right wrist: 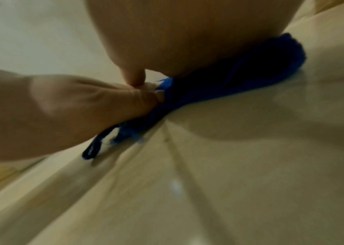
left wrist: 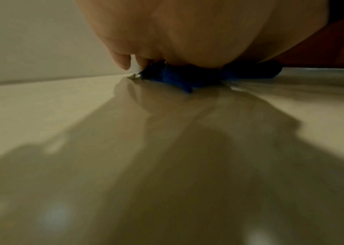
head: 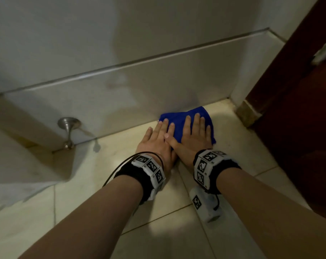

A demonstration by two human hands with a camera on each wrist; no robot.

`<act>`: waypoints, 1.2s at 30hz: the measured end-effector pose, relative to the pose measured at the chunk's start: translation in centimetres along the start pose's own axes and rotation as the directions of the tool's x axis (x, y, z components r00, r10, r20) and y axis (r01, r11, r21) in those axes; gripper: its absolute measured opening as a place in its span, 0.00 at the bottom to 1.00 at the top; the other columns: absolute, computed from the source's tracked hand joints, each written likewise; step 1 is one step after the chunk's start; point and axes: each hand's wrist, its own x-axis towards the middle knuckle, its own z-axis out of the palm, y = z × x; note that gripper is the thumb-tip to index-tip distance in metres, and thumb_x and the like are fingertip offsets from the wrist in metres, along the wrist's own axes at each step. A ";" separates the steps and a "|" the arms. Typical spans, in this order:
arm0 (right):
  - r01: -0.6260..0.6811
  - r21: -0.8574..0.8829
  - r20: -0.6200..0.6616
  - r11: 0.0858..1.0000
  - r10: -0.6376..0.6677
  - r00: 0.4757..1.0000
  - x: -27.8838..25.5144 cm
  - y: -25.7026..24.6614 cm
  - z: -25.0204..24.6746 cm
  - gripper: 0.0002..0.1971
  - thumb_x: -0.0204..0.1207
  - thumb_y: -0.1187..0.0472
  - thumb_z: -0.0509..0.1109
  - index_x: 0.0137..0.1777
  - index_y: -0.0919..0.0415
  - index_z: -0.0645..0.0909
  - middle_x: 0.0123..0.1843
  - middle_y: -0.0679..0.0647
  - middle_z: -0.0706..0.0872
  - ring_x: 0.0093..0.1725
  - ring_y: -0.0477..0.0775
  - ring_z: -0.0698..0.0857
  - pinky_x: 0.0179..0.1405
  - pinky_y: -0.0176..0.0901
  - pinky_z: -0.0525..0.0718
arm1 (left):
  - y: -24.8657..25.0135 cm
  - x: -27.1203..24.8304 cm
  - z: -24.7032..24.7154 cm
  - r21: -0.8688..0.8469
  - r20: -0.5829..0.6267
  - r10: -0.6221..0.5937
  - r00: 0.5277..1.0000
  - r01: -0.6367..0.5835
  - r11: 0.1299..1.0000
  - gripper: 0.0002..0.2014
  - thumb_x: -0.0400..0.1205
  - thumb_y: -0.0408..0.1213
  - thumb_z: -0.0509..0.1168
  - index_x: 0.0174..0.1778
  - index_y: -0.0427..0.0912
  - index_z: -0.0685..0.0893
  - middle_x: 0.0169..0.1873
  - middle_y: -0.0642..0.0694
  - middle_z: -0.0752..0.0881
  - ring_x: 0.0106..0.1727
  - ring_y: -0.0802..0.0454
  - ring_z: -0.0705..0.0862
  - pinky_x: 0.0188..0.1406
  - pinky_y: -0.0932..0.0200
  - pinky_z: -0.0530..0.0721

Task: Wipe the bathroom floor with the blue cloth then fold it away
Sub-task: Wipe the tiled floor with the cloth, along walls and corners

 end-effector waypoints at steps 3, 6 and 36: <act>0.043 -0.024 0.006 0.999 -0.043 0.999 -1.5 -3.4 1.6 0.51 0.77 0.25 0.44 0.85 0.60 0.30 0.85 0.61 0.28 0.84 0.60 0.30 0.82 0.59 0.30 | -3.6 -2.8 1.1 -0.008 -0.004 0.000 1.000 0.000 1.000 0.41 0.84 0.59 0.47 0.83 0.46 0.29 0.83 0.46 0.29 0.84 0.50 0.31 0.83 0.48 0.36; 0.123 -0.049 0.018 0.991 -0.122 0.992 -3.2 -7.1 3.6 0.51 0.76 0.24 0.43 0.85 0.61 0.29 0.85 0.62 0.27 0.84 0.62 0.29 0.82 0.61 0.31 | -7.7 -6.1 2.6 -0.011 -0.044 -0.032 0.998 0.032 0.999 0.39 0.84 0.60 0.41 0.83 0.47 0.28 0.83 0.47 0.28 0.84 0.51 0.31 0.82 0.48 0.36; 0.482 -0.121 0.135 0.868 -0.466 0.874 -21.0 -16.3 13.4 0.47 0.72 0.33 0.40 0.86 0.62 0.47 0.86 0.67 0.40 0.85 0.67 0.44 0.83 0.65 0.52 | -14.4 -28.6 13.3 -0.140 -0.041 -0.242 0.969 0.234 0.962 0.36 0.82 0.57 0.50 0.83 0.37 0.61 0.83 0.36 0.61 0.82 0.42 0.60 0.75 0.45 0.54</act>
